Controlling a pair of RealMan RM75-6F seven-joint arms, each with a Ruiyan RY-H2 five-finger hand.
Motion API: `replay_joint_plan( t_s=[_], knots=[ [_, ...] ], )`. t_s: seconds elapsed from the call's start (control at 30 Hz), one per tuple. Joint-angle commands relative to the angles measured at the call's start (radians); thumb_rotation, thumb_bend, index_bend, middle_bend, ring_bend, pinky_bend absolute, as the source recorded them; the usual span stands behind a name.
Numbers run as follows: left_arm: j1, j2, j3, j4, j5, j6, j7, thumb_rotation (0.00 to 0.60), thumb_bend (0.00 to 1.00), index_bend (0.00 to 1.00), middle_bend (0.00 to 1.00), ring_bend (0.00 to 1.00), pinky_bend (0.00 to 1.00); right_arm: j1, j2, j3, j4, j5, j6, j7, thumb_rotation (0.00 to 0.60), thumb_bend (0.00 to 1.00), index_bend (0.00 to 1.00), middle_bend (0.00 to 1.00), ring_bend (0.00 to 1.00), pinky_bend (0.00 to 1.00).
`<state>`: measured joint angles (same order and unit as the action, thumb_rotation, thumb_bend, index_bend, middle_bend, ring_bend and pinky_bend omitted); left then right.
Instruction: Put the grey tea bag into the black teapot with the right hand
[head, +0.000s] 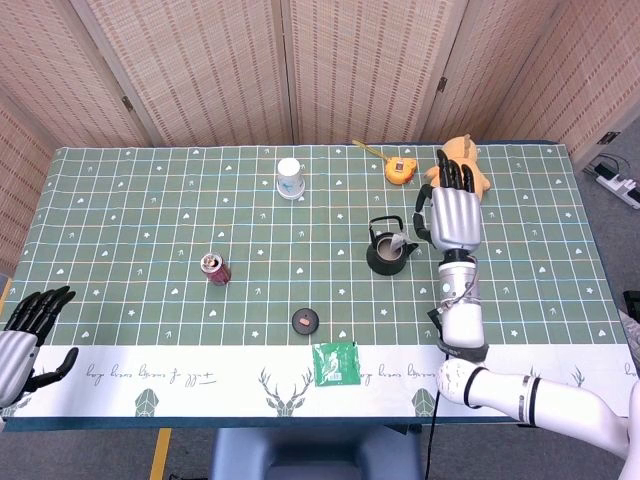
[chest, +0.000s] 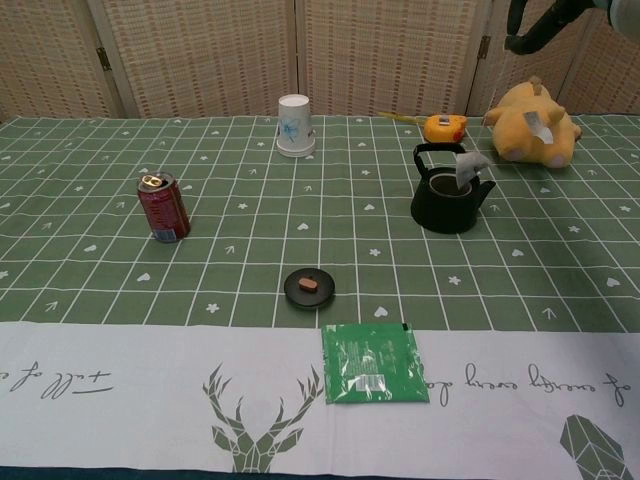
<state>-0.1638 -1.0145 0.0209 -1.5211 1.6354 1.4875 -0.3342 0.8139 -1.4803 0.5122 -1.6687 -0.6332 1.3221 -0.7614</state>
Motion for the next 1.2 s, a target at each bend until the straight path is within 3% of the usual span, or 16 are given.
replay_joint_plan(
  t_s=[0.03, 0.37, 0.7, 1.2],
  knots=[
    [0.0, 0.003, -0.003, 0.003, -0.006, -0.001, -0.011, 0.6, 0.41, 0.0, 0.0, 0.0, 0.0, 0.025, -0.02, -0.001, 0.036, 0.019, -0.013, -0.003, 0.6, 0.43, 0.59, 0.02, 0.0, 0.0],
    [0.001, 0.009, -0.004, 0.01, -0.005, 0.002, -0.035, 0.6, 0.41, 0.0, 0.0, 0.0, 0.0, 0.08, -0.069, -0.023, 0.122, 0.046, -0.035, -0.01, 0.6, 0.43, 0.59, 0.02, 0.0, 0.0],
    [0.006, 0.01, -0.001, 0.011, 0.006, 0.014, -0.034, 0.6, 0.41, 0.0, 0.0, 0.0, 0.0, 0.076, -0.1, -0.096, 0.167, 0.034, -0.048, -0.012, 0.6, 0.43, 0.59, 0.02, 0.0, 0.0],
    [0.002, -0.003, -0.004, -0.002, -0.006, -0.007, 0.027, 0.6, 0.41, 0.0, 0.0, 0.0, 0.0, -0.142, -0.004, -0.425, 0.028, -0.284, 0.006, 0.1, 0.6, 0.43, 0.6, 0.02, 0.0, 0.0]
  ],
)
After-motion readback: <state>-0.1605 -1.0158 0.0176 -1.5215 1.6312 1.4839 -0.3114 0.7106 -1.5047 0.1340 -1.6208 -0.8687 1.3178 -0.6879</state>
